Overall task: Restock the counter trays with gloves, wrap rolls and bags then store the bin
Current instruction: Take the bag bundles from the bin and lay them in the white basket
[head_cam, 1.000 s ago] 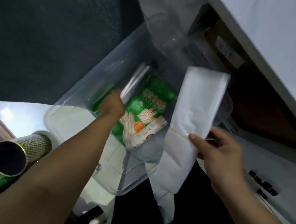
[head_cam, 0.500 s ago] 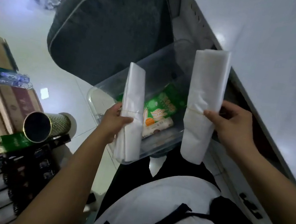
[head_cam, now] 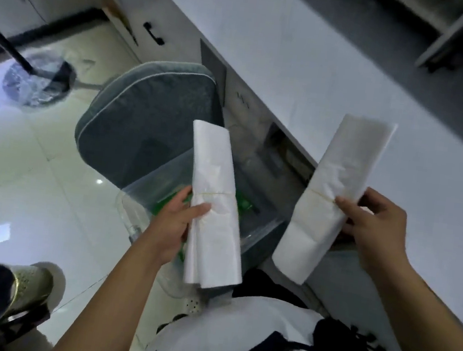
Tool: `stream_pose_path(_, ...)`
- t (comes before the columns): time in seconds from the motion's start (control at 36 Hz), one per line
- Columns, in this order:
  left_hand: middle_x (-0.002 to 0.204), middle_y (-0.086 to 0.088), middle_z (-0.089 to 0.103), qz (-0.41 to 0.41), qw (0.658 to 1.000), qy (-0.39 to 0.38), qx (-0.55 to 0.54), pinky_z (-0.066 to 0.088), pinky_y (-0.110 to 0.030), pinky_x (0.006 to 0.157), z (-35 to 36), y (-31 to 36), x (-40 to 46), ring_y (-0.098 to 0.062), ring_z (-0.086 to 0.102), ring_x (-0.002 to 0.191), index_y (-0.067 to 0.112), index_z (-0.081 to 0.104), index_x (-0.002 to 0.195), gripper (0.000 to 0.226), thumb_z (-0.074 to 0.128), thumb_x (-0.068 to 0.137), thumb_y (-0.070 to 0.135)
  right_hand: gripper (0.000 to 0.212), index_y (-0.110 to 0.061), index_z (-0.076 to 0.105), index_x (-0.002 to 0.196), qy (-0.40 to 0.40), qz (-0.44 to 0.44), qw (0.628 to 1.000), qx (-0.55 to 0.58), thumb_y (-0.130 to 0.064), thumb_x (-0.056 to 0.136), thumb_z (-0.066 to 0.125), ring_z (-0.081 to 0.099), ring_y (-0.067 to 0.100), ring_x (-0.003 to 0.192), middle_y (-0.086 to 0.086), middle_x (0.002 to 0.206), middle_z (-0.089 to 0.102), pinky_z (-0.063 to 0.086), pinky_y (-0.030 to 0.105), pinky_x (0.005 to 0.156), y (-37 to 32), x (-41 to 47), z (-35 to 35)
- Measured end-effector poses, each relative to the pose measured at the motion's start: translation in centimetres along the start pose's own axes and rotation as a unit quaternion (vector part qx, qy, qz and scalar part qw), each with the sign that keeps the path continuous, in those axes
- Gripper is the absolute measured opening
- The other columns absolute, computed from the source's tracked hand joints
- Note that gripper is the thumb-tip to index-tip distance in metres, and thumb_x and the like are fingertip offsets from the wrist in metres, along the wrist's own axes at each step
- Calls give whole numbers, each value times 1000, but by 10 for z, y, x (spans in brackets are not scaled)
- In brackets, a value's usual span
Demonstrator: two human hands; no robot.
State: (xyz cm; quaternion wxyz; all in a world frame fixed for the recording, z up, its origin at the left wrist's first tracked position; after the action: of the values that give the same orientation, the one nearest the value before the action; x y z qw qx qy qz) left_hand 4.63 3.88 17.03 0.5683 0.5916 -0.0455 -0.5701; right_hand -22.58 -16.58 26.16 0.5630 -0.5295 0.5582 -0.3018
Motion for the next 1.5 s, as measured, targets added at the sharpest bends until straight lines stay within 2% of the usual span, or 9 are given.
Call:
stream_pose_path(0.08, 126, -10, 69, -5, 998, -53, -17, 53, -52, 97, 15, -12, -5, -34, 65, 116, 23, 58, 133, 48, 69, 88, 13, 18, -23, 76, 94, 50, -3, 999, 15, -8, 83, 75, 75, 19, 81, -5, 90, 78, 59, 29, 57, 4, -44, -30)
stream_pose_path(0.25, 122, -11, 71, -31, 987, -157, -32, 61, -36, 77, 93, -36, -14, -25, 71, 102, 17, 59, 131, 51, 68, 82, 10, 18, -21, 78, 95, 173, 23, 984, 40, -9, 82, 75, 74, 24, 88, 2, 95, 78, 60, 41, 69, 22, -125, -105)
stream_pose_path(0.36, 119, -15, 71, -40, 972, -233, 4, 61, -40, 79, 157, -38, -28, -29, 71, 100, 15, 64, 126, 46, 71, 81, 11, 19, -27, 80, 86, 232, 33, 968, 89, -9, 83, 74, 75, 21, 80, -1, 90, 78, 60, 32, 60, 23, -170, -151)
stream_pose_path(0.61, 116, -17, 72, -70, 941, -324, 71, 60, -43, 74, 265, -38, -54, -32, 73, 96, 19, 69, 120, 45, 76, 76, 12, 11, -16, 76, 90, 347, 27, 925, 155, -11, 80, 75, 73, 28, 80, 4, 90, 78, 60, 41, 68, 19, -206, -264)
stream_pose_path(0.94, 123, -18, 69, -150, 926, -317, 140, 52, -56, 95, 398, -69, -20, -40, 64, 114, 18, 64, 127, 47, 71, 81, 17, 7, -10, 68, 83, 321, 84, 918, 217, -4, 83, 72, 66, 12, 48, 1, 65, 74, 50, 22, 42, 44, -110, -413)
stream_pose_path(1.17, 116, -9, 74, -129, 933, -291, 165, 60, -36, 78, 484, -83, 31, -23, 73, 99, 21, 71, 119, 38, 70, 81, 15, 14, -8, 72, 94, 267, 91, 940, 192, -11, 80, 75, 65, 18, 57, 4, 77, 74, 52, 23, 48, 42, -12, -489)
stream_pose_path(1.31, 83, -3, 78, -68, 927, -200, 309, 53, -23, 49, 497, -92, 53, -12, 72, 61, 19, 67, 117, 29, 62, 93, 5, 52, -16, 57, 124, 232, 159, 956, 78, -17, 78, 81, 67, 28, 76, 12, 103, 69, 56, 32, 53, 67, 37, -499)
stream_pose_path(1.42, 89, 1, 79, -30, 896, -184, 403, 55, -24, 52, 501, -94, 58, -14, 75, 70, 27, 67, 113, 31, 70, 88, 10, 70, -20, 49, 138, 201, 162, 965, -52, -14, 76, 81, 69, 29, 85, 5, 105, 65, 60, 50, 77, 88, 49, -489)
stream_pose_path(1.5, 87, 7, 78, -21, 884, -182, 431, 56, -24, 54, 503, -94, 59, -13, 75, 73, 34, 64, 109, 34, 74, 86, 10, 63, -32, 52, 131, 195, 156, 964, -94, -16, 76, 78, 69, 24, 75, -6, 97, 64, 61, 49, 73, 97, 50, -486)
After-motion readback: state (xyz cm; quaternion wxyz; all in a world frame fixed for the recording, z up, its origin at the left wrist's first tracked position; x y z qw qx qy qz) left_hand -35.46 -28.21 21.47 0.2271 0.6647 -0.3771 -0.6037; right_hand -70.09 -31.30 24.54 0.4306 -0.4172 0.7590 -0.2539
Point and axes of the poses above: each hand's wrist, its own x-axis towards the middle knuckle, its own z-axis out of the palm, y = z × x, the point moved 9 cm from there along x, towards the middle knuckle
